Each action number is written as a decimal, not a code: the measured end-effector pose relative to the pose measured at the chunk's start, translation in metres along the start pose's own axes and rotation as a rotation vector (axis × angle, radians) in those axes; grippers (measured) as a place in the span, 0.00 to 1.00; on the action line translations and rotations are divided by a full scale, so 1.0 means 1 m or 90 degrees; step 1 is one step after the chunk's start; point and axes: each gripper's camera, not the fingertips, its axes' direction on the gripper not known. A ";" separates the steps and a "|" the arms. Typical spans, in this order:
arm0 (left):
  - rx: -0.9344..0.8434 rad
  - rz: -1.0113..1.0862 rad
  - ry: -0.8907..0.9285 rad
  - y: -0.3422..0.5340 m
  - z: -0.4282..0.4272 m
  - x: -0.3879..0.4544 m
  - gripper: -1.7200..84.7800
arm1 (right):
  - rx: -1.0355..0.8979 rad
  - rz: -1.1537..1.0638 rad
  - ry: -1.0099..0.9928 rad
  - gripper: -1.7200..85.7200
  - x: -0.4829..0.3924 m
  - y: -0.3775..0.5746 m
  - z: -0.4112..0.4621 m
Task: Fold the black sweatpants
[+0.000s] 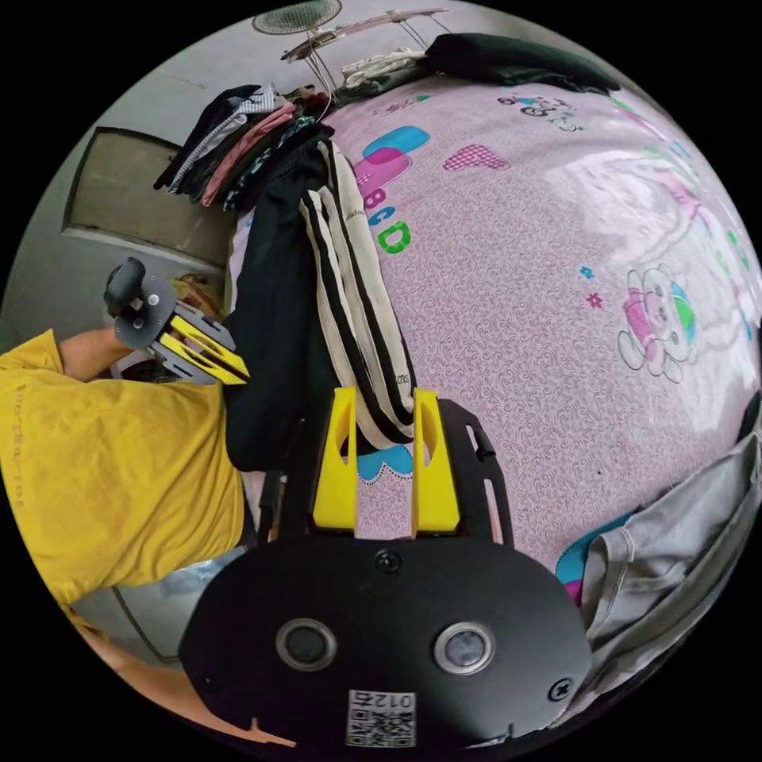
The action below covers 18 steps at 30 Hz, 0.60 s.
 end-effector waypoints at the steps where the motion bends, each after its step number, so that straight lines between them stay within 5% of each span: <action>1: -0.006 0.003 0.010 -0.002 0.003 0.004 0.03 | -0.011 -0.015 -0.007 0.08 0.003 0.002 -0.004; 12: -0.058 0.005 0.090 -0.011 0.033 0.038 0.02 | 0.023 0.142 -0.120 0.04 0.051 0.021 -0.001; 18: 0.074 -0.021 0.059 0.026 -0.017 0.033 0.03 | 0.192 0.192 0.032 0.04 -0.009 0.049 -0.038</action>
